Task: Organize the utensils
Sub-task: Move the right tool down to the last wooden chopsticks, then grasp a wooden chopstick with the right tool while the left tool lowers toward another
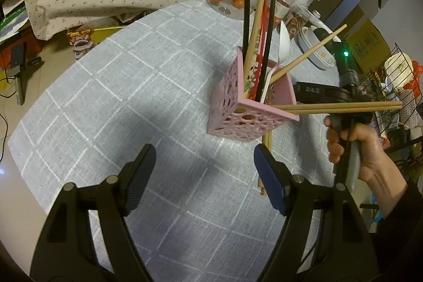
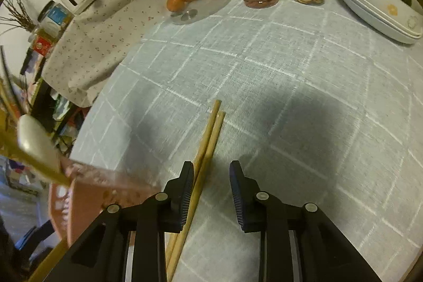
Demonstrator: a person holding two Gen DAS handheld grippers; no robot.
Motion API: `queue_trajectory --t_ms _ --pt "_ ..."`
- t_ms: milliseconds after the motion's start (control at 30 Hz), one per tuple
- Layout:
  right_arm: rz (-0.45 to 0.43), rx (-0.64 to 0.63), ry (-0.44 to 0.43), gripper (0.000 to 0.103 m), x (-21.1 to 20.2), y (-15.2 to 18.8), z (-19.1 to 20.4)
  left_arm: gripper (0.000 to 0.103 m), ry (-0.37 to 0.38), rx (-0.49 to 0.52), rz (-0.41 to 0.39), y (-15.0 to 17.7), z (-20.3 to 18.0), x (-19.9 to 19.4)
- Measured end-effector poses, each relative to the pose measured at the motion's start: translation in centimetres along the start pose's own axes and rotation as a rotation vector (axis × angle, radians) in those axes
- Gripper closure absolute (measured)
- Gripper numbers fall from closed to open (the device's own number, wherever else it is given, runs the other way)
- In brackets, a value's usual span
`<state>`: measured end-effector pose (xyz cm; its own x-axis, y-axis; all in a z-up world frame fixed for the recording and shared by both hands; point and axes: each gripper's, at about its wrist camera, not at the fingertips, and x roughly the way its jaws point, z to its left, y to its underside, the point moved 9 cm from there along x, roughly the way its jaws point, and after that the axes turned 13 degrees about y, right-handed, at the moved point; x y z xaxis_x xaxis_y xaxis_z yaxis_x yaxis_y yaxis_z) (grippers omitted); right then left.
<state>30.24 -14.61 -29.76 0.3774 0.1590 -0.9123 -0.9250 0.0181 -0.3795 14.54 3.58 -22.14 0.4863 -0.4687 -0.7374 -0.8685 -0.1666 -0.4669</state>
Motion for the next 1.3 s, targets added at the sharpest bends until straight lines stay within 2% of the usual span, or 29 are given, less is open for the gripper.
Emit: queue_trajectory --t_ms 333,533,833,967,1067,1200,1300 --pt "-0.050 -0.083 0.107 0.074 0.9 -0.4 1.0 0.026 -0.004 -0.008 0.017 0.2 0.5 0.3" --pt "-0.023 -0.140 0.159 0.077 0.7 0.5 0.7 0.026 0.006 0.005 0.027 0.4 -0.2 0.3" --pt "0.074 -0.256 0.154 0.078 -1.1 5.8 -1.1 0.026 0.032 0.066 0.082 2.5 -2.5 1.3" --pt "0.119 -0.298 0.120 0.078 -2.3 8.4 -1.9 0.026 0.048 0.111 0.117 3.6 -4.1 1.8" --pt "0.149 -0.293 0.095 0.079 -3.0 9.8 -2.8 0.026 0.054 0.151 0.151 4.7 -5.4 2.5" --pt "0.198 -0.217 0.049 0.079 -3.8 10.8 -5.1 0.026 0.063 0.186 0.177 5.7 -7.1 3.2" --pt "0.198 -0.192 0.097 0.079 -3.7 10.8 -7.3 0.026 0.067 0.204 0.184 6.0 -7.9 3.6"
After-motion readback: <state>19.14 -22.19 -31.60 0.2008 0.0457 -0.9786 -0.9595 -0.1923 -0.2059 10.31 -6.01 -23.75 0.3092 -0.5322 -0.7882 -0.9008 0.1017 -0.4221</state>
